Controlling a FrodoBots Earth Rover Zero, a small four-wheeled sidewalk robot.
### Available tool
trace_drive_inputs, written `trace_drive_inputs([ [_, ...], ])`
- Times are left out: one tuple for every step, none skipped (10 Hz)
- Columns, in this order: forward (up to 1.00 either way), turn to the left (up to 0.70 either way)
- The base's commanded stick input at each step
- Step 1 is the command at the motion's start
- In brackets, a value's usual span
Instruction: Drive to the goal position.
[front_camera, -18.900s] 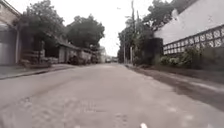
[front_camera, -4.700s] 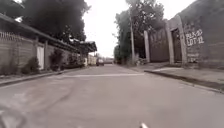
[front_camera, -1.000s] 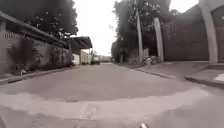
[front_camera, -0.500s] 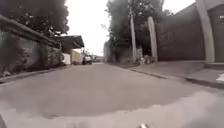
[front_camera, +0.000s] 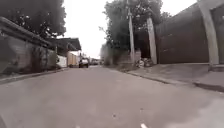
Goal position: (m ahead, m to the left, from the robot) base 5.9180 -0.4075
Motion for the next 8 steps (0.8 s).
trace_drive_inputs([
  [1.0,0.0],
  [1.0,0.0],
  [1.0,0.0],
  [1.0,0.0],
  [1.0,0.0],
  [1.0,0.0],
  [1.0,0.0],
  [1.0,0.0],
])
